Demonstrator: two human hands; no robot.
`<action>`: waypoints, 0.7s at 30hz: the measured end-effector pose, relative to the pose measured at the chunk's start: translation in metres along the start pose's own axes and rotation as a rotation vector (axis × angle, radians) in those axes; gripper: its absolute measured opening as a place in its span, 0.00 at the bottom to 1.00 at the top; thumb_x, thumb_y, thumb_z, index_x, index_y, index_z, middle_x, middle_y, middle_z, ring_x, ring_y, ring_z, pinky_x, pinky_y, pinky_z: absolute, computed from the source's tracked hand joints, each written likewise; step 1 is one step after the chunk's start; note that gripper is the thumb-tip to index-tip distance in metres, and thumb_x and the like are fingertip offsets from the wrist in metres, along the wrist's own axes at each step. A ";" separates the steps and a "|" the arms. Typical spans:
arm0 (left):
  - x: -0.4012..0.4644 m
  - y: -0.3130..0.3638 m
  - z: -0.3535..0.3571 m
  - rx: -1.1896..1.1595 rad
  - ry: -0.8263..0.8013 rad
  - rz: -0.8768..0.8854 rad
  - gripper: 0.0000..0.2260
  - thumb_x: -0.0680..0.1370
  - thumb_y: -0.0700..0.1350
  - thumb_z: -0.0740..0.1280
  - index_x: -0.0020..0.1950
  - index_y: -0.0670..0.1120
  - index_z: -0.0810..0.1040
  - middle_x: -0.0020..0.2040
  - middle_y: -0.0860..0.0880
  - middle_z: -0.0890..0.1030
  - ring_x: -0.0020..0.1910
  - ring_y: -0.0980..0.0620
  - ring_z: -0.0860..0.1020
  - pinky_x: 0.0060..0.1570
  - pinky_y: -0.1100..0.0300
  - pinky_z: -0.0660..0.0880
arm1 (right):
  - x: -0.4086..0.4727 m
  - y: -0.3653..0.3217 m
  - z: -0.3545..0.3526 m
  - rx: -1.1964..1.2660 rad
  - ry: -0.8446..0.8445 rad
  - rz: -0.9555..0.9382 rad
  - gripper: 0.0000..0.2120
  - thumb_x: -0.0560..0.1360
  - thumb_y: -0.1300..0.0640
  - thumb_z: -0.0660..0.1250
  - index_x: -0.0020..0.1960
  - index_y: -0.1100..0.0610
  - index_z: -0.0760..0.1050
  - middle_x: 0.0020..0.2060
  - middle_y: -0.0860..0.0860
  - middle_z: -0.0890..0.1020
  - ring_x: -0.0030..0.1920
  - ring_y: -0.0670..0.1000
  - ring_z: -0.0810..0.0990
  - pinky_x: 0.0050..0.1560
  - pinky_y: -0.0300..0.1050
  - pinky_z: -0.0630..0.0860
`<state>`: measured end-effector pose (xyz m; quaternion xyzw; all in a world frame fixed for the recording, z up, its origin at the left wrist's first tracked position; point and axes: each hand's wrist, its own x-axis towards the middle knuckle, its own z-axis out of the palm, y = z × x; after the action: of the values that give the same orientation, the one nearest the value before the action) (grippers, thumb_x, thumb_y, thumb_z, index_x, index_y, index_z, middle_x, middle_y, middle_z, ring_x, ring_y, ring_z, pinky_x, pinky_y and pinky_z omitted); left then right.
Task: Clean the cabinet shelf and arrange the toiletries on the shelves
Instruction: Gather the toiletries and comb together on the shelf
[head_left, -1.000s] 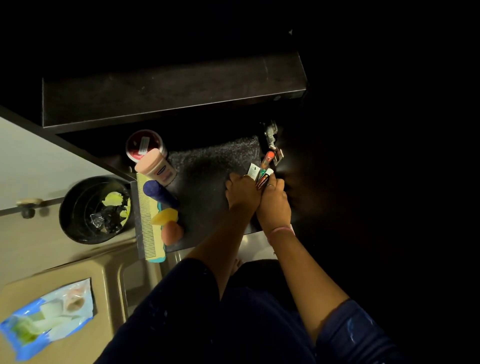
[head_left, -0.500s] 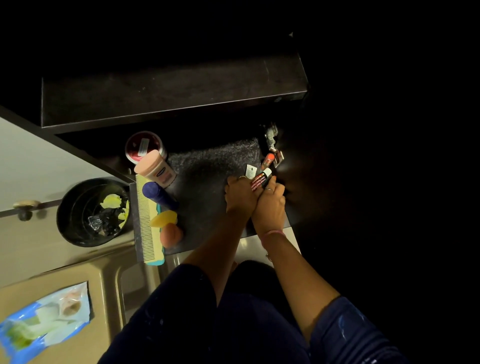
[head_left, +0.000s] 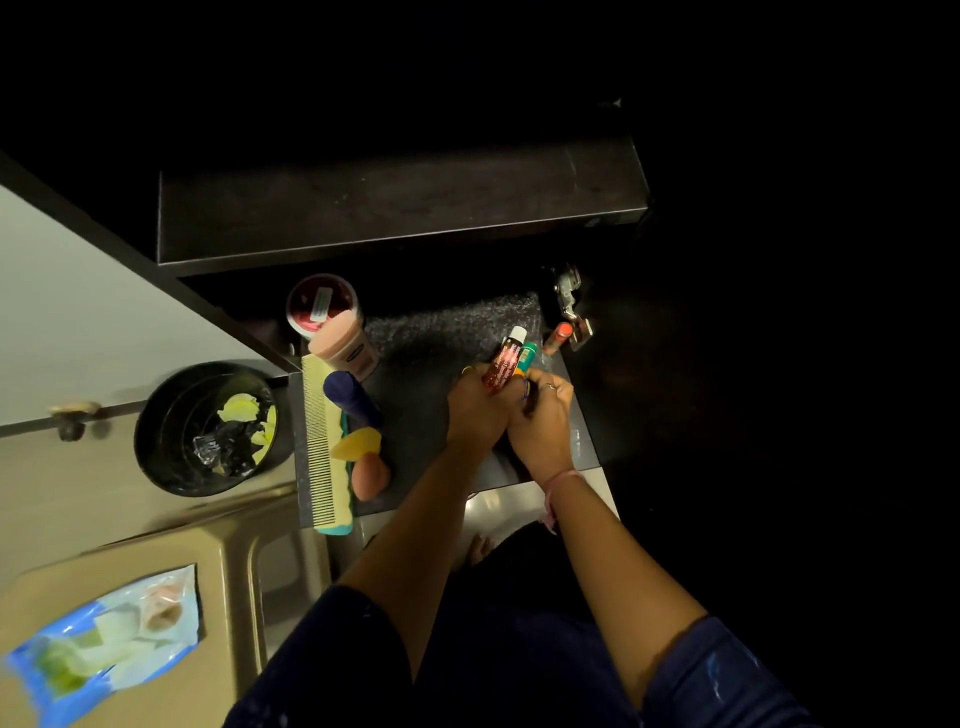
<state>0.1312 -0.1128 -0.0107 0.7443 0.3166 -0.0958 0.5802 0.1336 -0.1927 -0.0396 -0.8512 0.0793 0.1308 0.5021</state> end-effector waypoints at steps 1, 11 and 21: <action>-0.001 0.001 -0.004 -0.029 0.007 0.005 0.15 0.74 0.43 0.68 0.59 0.39 0.76 0.51 0.45 0.79 0.49 0.50 0.77 0.48 0.61 0.71 | 0.000 -0.001 0.003 0.019 -0.016 -0.003 0.16 0.76 0.60 0.65 0.63 0.61 0.72 0.61 0.55 0.67 0.55 0.49 0.73 0.64 0.40 0.70; -0.008 -0.025 -0.031 -0.270 0.115 -0.093 0.09 0.79 0.43 0.60 0.52 0.38 0.75 0.49 0.38 0.80 0.45 0.45 0.77 0.44 0.57 0.70 | -0.009 -0.031 0.027 0.452 -0.199 0.146 0.06 0.79 0.58 0.62 0.47 0.54 0.78 0.43 0.51 0.83 0.46 0.48 0.80 0.53 0.45 0.76; -0.030 -0.027 -0.037 -0.657 0.133 -0.313 0.14 0.81 0.39 0.52 0.62 0.38 0.72 0.56 0.40 0.76 0.61 0.43 0.75 0.60 0.53 0.71 | -0.021 -0.038 0.051 0.423 -0.288 0.304 0.06 0.76 0.63 0.66 0.53 0.60 0.76 0.39 0.49 0.82 0.39 0.44 0.80 0.37 0.30 0.77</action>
<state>0.0837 -0.0859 -0.0056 0.4656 0.4773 -0.0281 0.7448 0.1161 -0.1291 -0.0250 -0.6788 0.1594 0.3045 0.6490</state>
